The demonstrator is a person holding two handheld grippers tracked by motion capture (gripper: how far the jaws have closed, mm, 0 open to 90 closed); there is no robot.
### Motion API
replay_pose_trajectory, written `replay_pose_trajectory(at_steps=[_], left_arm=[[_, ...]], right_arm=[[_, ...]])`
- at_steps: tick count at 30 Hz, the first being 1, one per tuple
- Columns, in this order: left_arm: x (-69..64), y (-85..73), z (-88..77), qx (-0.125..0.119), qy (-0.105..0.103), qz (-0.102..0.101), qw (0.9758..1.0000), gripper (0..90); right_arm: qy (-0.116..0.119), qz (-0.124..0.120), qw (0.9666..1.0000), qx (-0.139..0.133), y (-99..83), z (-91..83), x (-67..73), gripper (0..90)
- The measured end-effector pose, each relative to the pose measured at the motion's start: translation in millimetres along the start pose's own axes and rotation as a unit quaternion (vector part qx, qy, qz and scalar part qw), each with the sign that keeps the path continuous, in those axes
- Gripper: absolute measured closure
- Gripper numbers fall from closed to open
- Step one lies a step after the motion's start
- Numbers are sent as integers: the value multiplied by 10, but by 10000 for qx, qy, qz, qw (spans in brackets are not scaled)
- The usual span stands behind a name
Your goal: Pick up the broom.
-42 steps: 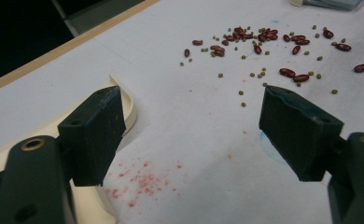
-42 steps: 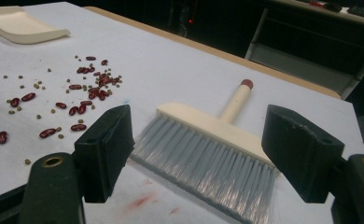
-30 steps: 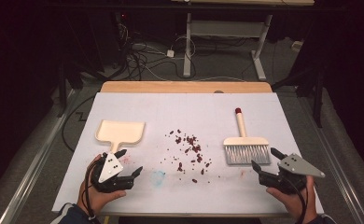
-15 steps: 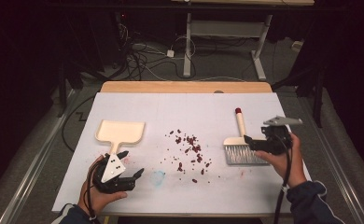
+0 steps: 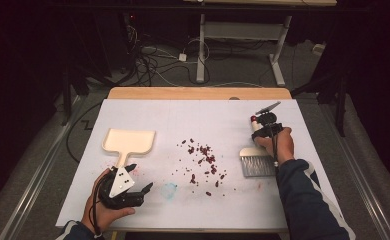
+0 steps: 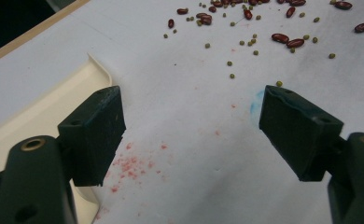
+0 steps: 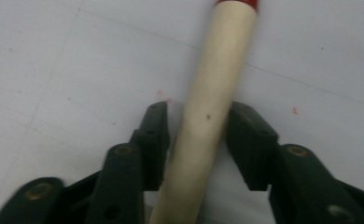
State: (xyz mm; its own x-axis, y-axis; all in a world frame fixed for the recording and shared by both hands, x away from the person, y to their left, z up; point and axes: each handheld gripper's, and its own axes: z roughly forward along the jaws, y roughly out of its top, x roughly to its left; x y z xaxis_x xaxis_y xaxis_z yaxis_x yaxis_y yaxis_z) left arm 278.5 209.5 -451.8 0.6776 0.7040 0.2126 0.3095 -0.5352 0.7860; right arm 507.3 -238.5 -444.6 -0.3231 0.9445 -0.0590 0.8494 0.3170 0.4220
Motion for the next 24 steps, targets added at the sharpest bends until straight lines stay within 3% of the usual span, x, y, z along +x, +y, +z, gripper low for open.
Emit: replay_pose_trajectory(at_steps=[2,5,10,14,19,22,24], left_arm=[[-4,-5,-9,2,9,14,10000,217],[-9,-7,-18,4,10,23,10000,217],[-23,-1,-30,-3,-4,75,10000,217],[-19,2,-16,15,-34,69,10000,217],[-19,6,-27,-20,-53,19,10000,217],[-34,41,-49,-121,-105,-67,9998,219],[-59,86,-64,-200,-181,-127,9996,220]], right_arm=[[6,37,10000,30,9,0,8,641],[-170,69,9998,86,24,-1,73,674],[-138,84,9999,15,21,6,85,705],[49,184,9997,-130,-18,-10,38,707],[229,256,9967,-738,-124,-164,-40,708],[308,147,9910,-1297,-239,-353,-70,708],[484,137,9839,-1714,-347,-512,-99,708]])
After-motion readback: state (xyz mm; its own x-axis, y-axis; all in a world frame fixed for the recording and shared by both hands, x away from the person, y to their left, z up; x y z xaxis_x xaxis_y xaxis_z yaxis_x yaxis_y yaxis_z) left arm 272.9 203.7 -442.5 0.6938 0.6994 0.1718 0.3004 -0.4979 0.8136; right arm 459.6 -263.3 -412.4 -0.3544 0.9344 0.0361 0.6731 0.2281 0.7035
